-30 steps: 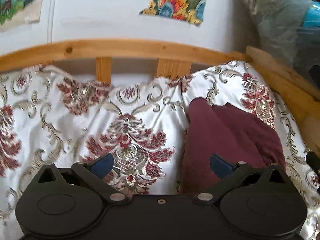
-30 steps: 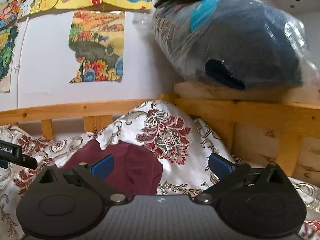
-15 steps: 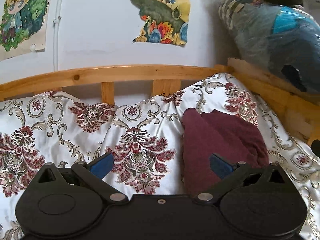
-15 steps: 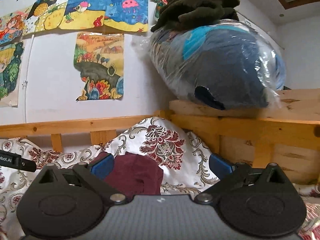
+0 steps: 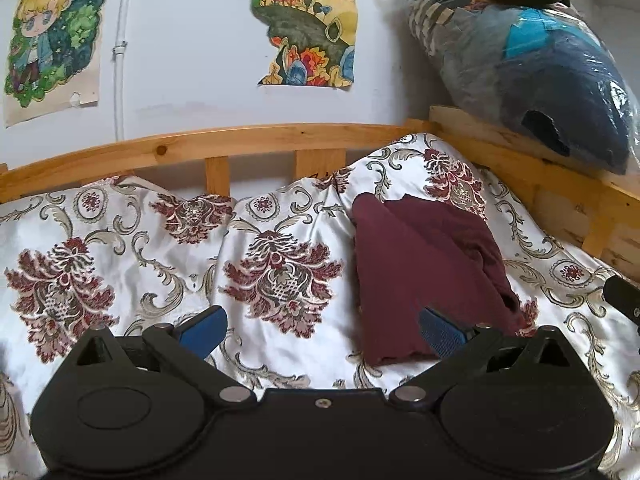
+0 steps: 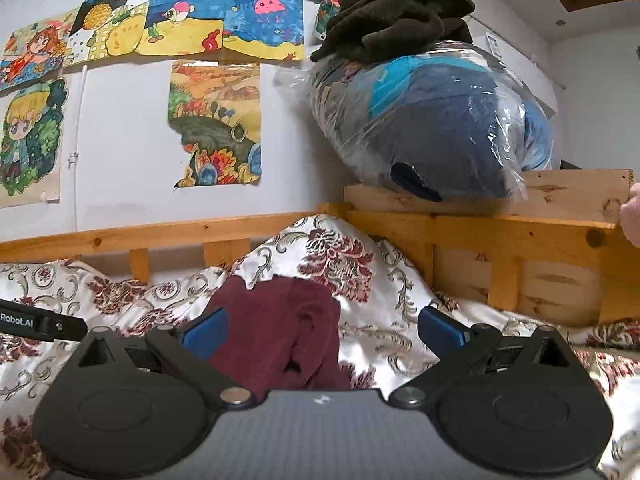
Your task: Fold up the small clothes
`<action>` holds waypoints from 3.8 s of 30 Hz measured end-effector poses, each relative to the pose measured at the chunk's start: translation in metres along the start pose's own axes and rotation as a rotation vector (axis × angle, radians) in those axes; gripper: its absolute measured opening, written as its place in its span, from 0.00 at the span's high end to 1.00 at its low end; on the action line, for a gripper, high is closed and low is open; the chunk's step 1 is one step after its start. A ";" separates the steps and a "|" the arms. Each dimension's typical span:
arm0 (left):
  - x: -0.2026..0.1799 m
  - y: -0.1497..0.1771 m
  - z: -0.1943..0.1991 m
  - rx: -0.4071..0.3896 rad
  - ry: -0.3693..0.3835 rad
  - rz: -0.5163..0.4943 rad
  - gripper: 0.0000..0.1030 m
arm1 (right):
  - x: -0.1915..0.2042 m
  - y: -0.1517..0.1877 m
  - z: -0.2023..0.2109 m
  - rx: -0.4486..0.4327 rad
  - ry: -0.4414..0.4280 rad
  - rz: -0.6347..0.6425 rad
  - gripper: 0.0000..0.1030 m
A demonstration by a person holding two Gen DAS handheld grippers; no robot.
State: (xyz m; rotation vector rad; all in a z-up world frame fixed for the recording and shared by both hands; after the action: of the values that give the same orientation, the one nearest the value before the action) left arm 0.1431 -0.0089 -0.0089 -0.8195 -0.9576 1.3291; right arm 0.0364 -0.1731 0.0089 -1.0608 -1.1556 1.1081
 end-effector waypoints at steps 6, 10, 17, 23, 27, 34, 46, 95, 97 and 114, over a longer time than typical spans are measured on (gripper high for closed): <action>0.006 0.019 0.011 0.011 0.021 -0.010 0.01 | 0.014 0.008 0.014 0.025 0.020 -0.005 0.00; 0.013 0.033 0.012 0.015 0.008 -0.003 0.01 | 0.019 0.016 0.020 0.053 0.038 -0.008 0.00; 0.024 0.051 0.004 0.057 -0.014 0.019 0.01 | 0.028 0.023 0.016 0.079 0.031 0.023 0.00; 0.030 0.052 0.001 0.063 -0.027 0.025 0.01 | 0.026 0.026 0.012 0.092 0.036 0.015 0.00; 0.031 0.053 0.001 0.066 -0.028 0.032 0.01 | 0.026 0.027 0.012 0.094 0.037 0.016 0.00; 0.029 0.053 0.002 0.066 -0.029 0.030 0.01 | 0.026 0.028 0.012 0.096 0.035 0.019 0.00; 0.029 0.054 0.004 0.063 -0.028 0.028 0.01 | 0.027 0.028 0.012 0.097 0.035 0.019 0.00; 0.031 0.056 0.006 0.072 -0.020 0.021 0.01 | 0.028 0.028 0.012 0.097 0.033 0.018 0.00; 0.032 0.057 0.006 0.072 -0.020 0.019 0.01 | 0.029 0.029 0.011 0.098 0.031 0.019 0.00; 0.031 0.057 0.007 0.073 -0.018 0.016 0.01 | 0.031 0.030 0.010 0.096 0.027 0.018 0.00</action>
State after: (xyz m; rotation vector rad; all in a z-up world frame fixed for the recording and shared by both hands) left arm 0.1137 0.0265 -0.0552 -0.7614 -0.9130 1.3793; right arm 0.0254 -0.1371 -0.0154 -1.0099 -1.0630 1.1487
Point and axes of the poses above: each gripper's, at about its wrist camera, not at the fingertips, and z roughly against the way its jaws point, x to its left, y to its underside, the point moved 8 cm from there along -z, roughly the way its jaws point, and after that the axes turned 13 degrees about -y, right-handed, at the moved point
